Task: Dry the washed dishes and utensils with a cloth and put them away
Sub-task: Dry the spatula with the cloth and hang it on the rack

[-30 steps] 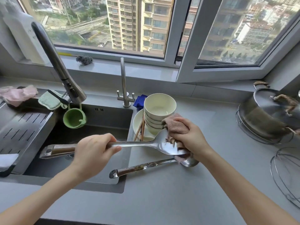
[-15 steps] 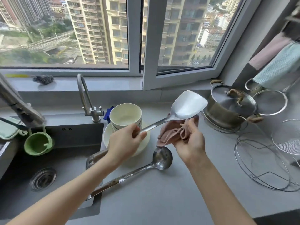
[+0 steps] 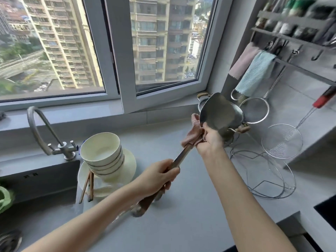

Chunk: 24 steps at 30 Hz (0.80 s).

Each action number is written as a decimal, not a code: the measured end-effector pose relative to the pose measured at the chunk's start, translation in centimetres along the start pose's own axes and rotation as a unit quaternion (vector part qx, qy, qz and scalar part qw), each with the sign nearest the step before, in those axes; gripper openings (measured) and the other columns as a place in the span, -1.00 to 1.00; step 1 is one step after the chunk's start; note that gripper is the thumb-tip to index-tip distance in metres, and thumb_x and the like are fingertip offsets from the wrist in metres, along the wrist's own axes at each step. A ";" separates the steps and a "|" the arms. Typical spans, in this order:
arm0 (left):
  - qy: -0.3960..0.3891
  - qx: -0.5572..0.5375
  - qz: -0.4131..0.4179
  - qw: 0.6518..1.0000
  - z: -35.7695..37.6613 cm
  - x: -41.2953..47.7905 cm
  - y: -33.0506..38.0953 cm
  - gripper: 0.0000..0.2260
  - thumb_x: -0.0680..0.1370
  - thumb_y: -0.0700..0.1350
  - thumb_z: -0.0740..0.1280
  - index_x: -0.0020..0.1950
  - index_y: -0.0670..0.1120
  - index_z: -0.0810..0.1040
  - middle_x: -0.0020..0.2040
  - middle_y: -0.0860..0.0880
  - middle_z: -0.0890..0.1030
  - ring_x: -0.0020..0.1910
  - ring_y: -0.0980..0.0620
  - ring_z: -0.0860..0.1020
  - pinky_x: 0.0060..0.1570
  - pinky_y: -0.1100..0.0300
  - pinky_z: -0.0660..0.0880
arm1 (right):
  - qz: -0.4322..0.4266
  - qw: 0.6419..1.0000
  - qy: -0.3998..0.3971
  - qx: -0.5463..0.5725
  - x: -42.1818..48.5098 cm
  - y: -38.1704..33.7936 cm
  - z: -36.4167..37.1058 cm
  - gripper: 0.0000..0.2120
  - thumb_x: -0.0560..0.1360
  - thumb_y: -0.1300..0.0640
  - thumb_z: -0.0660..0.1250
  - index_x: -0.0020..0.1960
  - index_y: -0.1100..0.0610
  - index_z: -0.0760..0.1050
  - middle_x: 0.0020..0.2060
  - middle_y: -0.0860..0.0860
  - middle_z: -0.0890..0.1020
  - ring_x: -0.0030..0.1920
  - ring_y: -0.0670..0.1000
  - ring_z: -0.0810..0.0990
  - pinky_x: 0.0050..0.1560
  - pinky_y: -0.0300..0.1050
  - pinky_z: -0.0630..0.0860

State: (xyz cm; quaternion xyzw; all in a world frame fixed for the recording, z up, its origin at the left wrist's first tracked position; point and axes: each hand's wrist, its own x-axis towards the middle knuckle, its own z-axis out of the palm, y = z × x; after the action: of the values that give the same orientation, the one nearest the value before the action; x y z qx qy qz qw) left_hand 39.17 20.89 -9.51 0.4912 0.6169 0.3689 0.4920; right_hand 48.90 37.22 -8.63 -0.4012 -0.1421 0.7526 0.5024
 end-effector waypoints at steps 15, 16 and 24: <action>0.042 -0.129 -0.024 0.990 2.9 3.8 2.2 -0.72 0.65 -0.08 0.12 -0.18 -0.18 0.46 -0.46 -0.01 0.44 -0.54 0.01 0.38 -0.49 0.19 0.29 | -0.123 0.988 -0.028 -0.084 -4.0 1.3 -1.7 -0.70 0.54 0.33 0.29 0.25 0.17 0.39 0.01 0.17 0.57 -0.18 0.04 0.58 -0.19 -0.10 0.53; 0.007 -0.133 -0.038 0.990 2.9 3.8 2.3 -0.74 0.65 -0.08 0.13 -0.13 -0.16 0.48 -0.41 -0.02 0.49 -0.48 0.01 0.44 -0.43 0.15 0.38 | -0.129 0.985 -0.024 -0.110 -4.1 0.9 -2.0 -0.68 0.54 0.34 0.29 0.26 0.18 0.39 0.05 0.19 0.58 -0.11 0.08 0.60 -0.12 -0.04 0.56; 0.148 -0.024 -0.039 0.988 -4.0 6.2 5.4 -0.63 0.57 0.15 0.19 -0.01 -0.14 0.56 -0.08 -0.10 0.65 -0.13 0.00 0.63 -0.15 0.23 0.56 | -0.073 0.881 -0.144 -0.445 -7.2 -3.9 -7.0 -0.70 0.49 0.41 0.32 0.14 0.13 0.48 0.00 0.23 0.65 -0.08 0.09 0.56 0.15 0.11 0.52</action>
State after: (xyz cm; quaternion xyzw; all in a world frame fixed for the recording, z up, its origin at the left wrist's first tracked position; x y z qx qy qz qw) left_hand 36.37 28.38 -5.04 0.3948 0.6929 0.4325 0.4207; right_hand 57.88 31.41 -7.32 -0.4580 -0.5616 0.6209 0.2990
